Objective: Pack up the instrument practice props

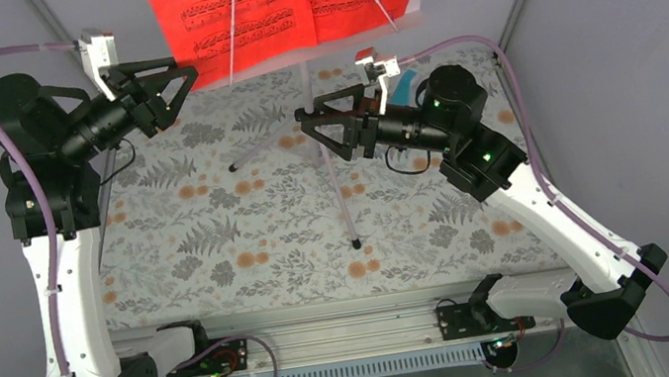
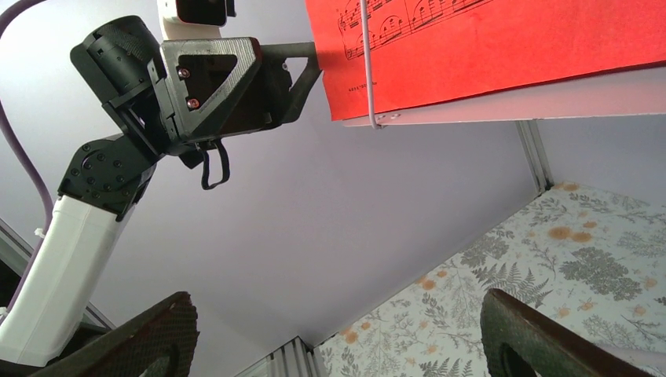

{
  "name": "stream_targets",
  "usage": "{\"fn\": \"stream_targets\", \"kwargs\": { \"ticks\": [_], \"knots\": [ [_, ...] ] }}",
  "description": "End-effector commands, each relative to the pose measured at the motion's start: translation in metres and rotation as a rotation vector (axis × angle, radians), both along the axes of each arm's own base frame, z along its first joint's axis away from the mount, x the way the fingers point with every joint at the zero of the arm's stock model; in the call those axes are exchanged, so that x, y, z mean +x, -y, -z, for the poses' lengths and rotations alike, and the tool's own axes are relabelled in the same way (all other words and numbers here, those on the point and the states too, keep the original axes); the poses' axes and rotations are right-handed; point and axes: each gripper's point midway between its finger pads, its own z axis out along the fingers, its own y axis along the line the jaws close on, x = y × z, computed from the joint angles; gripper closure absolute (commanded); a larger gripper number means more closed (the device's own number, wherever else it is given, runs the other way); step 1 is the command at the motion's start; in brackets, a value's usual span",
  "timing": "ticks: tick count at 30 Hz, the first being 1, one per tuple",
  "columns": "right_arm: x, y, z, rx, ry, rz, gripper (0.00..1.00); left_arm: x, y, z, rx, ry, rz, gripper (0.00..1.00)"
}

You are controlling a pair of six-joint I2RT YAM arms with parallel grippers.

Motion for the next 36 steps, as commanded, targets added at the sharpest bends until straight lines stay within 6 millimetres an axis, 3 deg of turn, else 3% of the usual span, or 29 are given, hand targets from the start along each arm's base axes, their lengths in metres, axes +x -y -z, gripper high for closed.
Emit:
{"fn": "stream_targets", "kwargs": {
  "ticks": [1, 9, 21, 36],
  "knots": [
    [-0.003, -0.005, -0.005, 0.022, 0.006, -0.015, 0.15, -0.004, 0.005, -0.003, -0.006, 0.016, 0.040, 0.43],
    [-0.004, -0.012, -0.015, 0.036, 0.018, -0.035, 0.15, 0.001, 0.006, -0.001, -0.011, 0.010, 0.054, 0.45],
    [-0.010, -0.020, -0.054, 0.103, 0.084, -0.075, 0.17, 0.010, 0.011, 0.003, -0.028, -0.005, 0.085, 0.57],
    [0.031, -0.050, -0.098, 0.178, 0.051, -0.043, 0.26, 0.028, 0.024, 0.005, -0.040, -0.021, 0.117, 0.68]
  ]
}}
